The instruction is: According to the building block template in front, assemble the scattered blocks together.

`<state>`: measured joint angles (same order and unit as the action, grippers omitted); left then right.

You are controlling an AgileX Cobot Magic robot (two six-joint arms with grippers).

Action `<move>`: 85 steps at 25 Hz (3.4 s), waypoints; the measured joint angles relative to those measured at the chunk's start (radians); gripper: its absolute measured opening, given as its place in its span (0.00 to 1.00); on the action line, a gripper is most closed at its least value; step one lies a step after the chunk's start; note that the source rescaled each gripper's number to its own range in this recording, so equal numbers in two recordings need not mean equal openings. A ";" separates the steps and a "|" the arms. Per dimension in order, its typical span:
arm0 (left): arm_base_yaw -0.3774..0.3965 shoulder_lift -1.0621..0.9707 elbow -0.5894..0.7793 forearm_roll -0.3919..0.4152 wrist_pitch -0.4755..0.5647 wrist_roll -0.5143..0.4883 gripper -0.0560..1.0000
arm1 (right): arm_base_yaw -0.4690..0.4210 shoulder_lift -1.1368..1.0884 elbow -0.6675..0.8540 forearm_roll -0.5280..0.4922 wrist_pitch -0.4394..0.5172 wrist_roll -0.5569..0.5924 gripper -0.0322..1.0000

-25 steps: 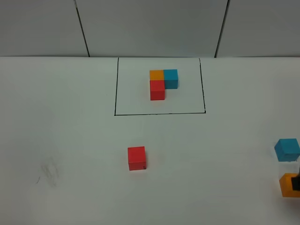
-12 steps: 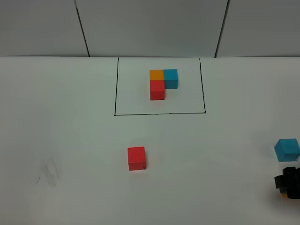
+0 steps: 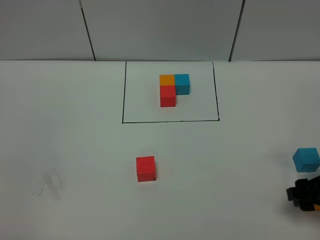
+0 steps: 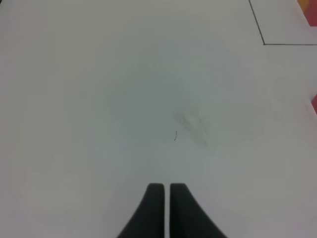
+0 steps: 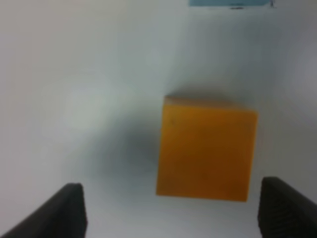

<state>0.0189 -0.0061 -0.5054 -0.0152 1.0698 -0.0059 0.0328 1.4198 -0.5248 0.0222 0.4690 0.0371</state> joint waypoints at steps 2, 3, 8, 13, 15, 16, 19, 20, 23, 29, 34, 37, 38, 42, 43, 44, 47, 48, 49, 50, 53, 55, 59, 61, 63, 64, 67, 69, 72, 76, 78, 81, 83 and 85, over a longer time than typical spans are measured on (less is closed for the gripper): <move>0.000 0.000 0.000 0.000 0.000 0.000 0.05 | 0.000 0.024 0.000 -0.008 -0.024 -0.001 0.80; 0.000 0.000 0.000 0.000 0.000 0.000 0.05 | 0.000 0.033 0.000 -0.012 -0.039 -0.001 0.80; 0.000 0.000 0.000 0.000 0.000 0.000 0.05 | 0.000 0.087 0.000 -0.022 -0.092 -0.001 0.80; 0.000 0.000 0.000 0.000 0.000 0.000 0.05 | 0.000 0.135 0.000 -0.029 -0.122 -0.001 0.80; 0.000 0.000 0.000 0.000 0.000 0.000 0.05 | 0.000 0.142 0.000 -0.029 -0.135 -0.001 0.80; 0.000 0.000 0.000 0.000 0.000 0.000 0.05 | 0.000 0.143 0.000 -0.029 -0.136 -0.001 0.80; 0.000 0.000 0.000 0.000 0.000 0.000 0.05 | 0.000 0.143 0.003 -0.032 -0.138 -0.001 0.80; 0.000 0.000 0.000 0.000 0.000 0.000 0.05 | 0.000 0.143 0.003 -0.032 -0.138 -0.001 0.80; 0.000 0.000 0.000 0.000 0.000 0.000 0.05 | 0.000 0.144 0.003 -0.040 -0.139 -0.001 0.80; 0.000 0.000 0.000 0.000 0.000 0.000 0.05 | 0.000 0.196 0.003 -0.051 -0.144 0.003 0.80; 0.000 0.000 0.000 0.000 0.000 0.000 0.05 | 0.000 0.220 0.002 -0.051 -0.152 0.004 0.78; 0.000 0.000 0.000 0.000 0.000 0.000 0.05 | 0.000 0.221 0.002 -0.051 -0.163 0.004 0.72; 0.000 0.000 0.000 0.000 0.000 0.000 0.05 | 0.000 0.221 0.002 -0.051 -0.168 0.004 0.69; 0.000 0.000 0.000 0.000 0.000 0.000 0.05 | 0.000 0.221 0.002 -0.051 -0.193 0.005 0.53; 0.000 0.000 0.000 0.000 0.000 0.000 0.05 | 0.000 0.221 0.002 -0.052 -0.197 0.005 0.51; 0.000 0.000 0.000 0.000 0.000 0.000 0.05 | 0.000 0.221 0.002 -0.054 -0.198 0.005 0.51; 0.000 0.000 0.000 0.000 0.000 0.000 0.05 | 0.000 0.221 0.003 -0.056 -0.202 0.005 0.51; 0.000 0.000 0.000 0.000 0.000 0.000 0.05 | 0.000 0.221 0.003 -0.057 -0.202 0.001 0.51; 0.000 0.000 0.000 0.000 0.000 0.000 0.05 | 0.000 0.221 0.003 -0.058 -0.202 -0.003 0.51; 0.000 0.000 0.000 0.000 0.000 0.000 0.05 | 0.000 0.221 0.003 -0.058 -0.203 -0.007 0.51; 0.000 0.000 0.000 0.000 0.000 0.000 0.05 | 0.000 0.221 0.003 -0.058 -0.204 -0.011 0.51; 0.000 0.000 0.000 0.000 0.000 0.000 0.05 | 0.000 0.220 0.003 -0.058 -0.197 -0.013 0.51; 0.000 0.000 0.000 0.000 0.000 0.000 0.05 | 0.000 0.174 0.003 -0.043 -0.167 -0.037 0.51; 0.000 0.000 0.000 0.000 0.000 0.000 0.05 | 0.000 0.127 0.003 -0.022 -0.144 -0.056 0.51; 0.000 0.000 0.000 0.000 0.000 0.000 0.05 | 0.000 0.071 0.003 -0.013 -0.117 -0.071 0.51; 0.000 0.000 0.000 0.000 0.000 0.000 0.05 | 0.000 0.037 0.001 -0.011 -0.095 -0.073 0.51; 0.000 0.000 0.000 0.000 0.000 0.000 0.05 | 0.000 -0.062 -0.030 -0.003 -0.004 -0.080 0.51; 0.000 0.000 0.000 0.000 0.000 0.000 0.05 | 0.000 -0.132 -0.075 -0.002 0.102 -0.089 0.51; 0.000 0.000 0.000 0.000 0.000 0.000 0.05 | 0.000 -0.230 -0.153 0.004 0.228 -0.115 0.51; 0.000 0.000 0.000 0.000 0.000 0.000 0.05 | 0.000 -0.337 -0.238 0.028 0.361 -0.168 0.51; 0.000 0.000 0.000 0.000 0.000 0.000 0.06 | 0.000 -0.371 -0.266 0.041 0.402 -0.197 0.51; 0.000 0.000 0.000 0.000 0.000 0.000 0.06 | 0.000 -0.396 -0.289 0.065 0.442 -0.267 0.51; 0.000 0.000 0.000 0.000 0.000 0.000 0.06 | 0.000 -0.399 -0.297 0.080 0.459 -0.341 0.51; 0.000 0.000 0.000 0.000 0.000 0.000 0.06 | 0.000 -0.399 -0.299 0.096 0.473 -0.424 0.51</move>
<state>0.0187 -0.0061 -0.5054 -0.0152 1.0698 -0.0059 0.0328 1.0209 -0.8234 0.1183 0.9421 -0.3872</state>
